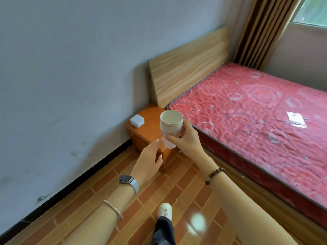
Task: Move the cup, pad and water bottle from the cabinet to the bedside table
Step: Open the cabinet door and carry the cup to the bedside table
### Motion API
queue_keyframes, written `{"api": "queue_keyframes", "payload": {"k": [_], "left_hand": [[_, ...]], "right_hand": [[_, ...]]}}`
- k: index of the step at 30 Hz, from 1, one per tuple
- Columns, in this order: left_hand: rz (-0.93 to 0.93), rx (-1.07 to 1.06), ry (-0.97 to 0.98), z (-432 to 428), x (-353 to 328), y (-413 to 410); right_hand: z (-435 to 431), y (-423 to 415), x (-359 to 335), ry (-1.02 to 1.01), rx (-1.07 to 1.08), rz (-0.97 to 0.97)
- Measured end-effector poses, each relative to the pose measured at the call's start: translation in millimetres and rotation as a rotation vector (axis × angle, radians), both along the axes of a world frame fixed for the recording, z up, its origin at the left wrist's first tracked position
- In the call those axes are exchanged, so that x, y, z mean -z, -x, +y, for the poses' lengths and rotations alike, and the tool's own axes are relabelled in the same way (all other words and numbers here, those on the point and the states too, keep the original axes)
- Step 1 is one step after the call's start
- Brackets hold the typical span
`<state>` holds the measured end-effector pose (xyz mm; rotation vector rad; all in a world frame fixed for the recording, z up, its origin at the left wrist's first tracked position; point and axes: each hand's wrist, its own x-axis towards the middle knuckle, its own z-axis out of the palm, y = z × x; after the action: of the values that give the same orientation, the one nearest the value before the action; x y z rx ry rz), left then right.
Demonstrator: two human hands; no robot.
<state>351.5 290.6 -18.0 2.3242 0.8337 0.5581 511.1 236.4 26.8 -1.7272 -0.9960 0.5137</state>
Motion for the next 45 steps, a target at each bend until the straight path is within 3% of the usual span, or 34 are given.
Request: {"api": "queue_keyframes", "payload": {"k": [15, 24, 37, 45], "left_hand": [[0.015, -0.04, 0.206, 173, 24, -106], [0.045, -0.093, 0.248, 226, 46, -154], [-0.037, -0.347, 0.394, 303, 71, -276], [-0.141, -0.454, 0.429, 354, 104, -317]], "right_hand": [[173, -105, 17, 0.006, -0.041, 0.011], [239, -160, 50, 0.059, -0.094, 0.056], [356, -285, 82, 0.174, -0.325, 0.038], [429, -321, 123, 0.183, -0.449, 0.063]]}}
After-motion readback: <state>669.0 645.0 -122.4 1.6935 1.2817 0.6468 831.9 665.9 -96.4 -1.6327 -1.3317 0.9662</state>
